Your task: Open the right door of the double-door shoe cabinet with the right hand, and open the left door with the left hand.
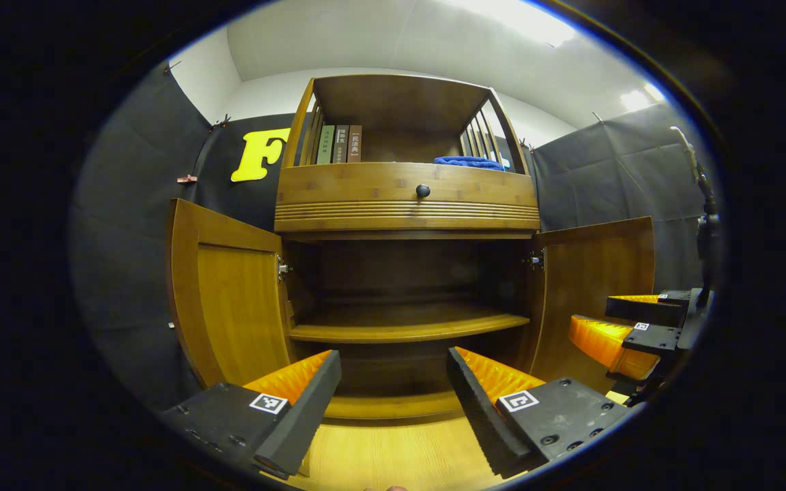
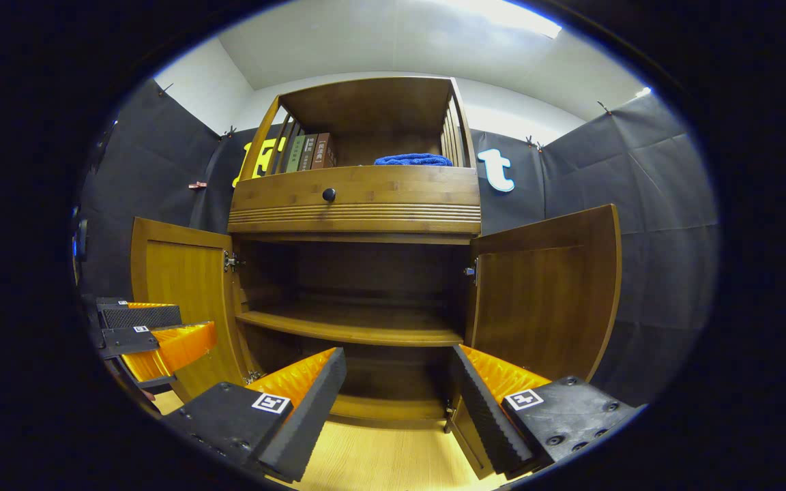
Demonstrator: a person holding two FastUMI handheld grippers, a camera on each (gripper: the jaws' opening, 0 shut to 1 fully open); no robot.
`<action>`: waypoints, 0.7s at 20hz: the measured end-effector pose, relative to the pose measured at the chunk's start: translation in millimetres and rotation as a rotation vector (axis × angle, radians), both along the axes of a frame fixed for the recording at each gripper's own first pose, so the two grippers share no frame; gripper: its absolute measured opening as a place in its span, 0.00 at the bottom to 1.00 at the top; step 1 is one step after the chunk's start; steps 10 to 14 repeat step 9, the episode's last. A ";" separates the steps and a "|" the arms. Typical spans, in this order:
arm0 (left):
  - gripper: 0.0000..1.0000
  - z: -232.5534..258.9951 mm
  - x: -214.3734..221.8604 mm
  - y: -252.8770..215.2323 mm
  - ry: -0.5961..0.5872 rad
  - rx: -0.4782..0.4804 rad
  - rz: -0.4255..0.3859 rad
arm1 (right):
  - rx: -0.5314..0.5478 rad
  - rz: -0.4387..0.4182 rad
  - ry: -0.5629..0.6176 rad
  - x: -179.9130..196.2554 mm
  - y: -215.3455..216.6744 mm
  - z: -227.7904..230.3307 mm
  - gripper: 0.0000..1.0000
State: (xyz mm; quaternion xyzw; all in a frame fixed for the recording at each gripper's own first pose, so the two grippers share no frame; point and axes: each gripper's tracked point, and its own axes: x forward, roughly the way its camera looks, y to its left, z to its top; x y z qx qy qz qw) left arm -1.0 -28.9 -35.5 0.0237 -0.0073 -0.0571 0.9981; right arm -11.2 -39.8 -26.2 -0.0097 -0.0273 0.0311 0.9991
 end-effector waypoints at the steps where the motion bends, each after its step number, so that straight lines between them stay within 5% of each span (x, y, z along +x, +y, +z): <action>1: 0.96 0.4 -0.3 -0.1 0.000 -0.001 0.001 | 0.000 -0.001 0.001 0.1 -0.1 0.2 0.98; 14: 0.96 -0.8 -1.7 2.8 0.008 0.002 0.000 | -0.006 -0.012 -0.002 -1.7 -0.3 0.2 0.98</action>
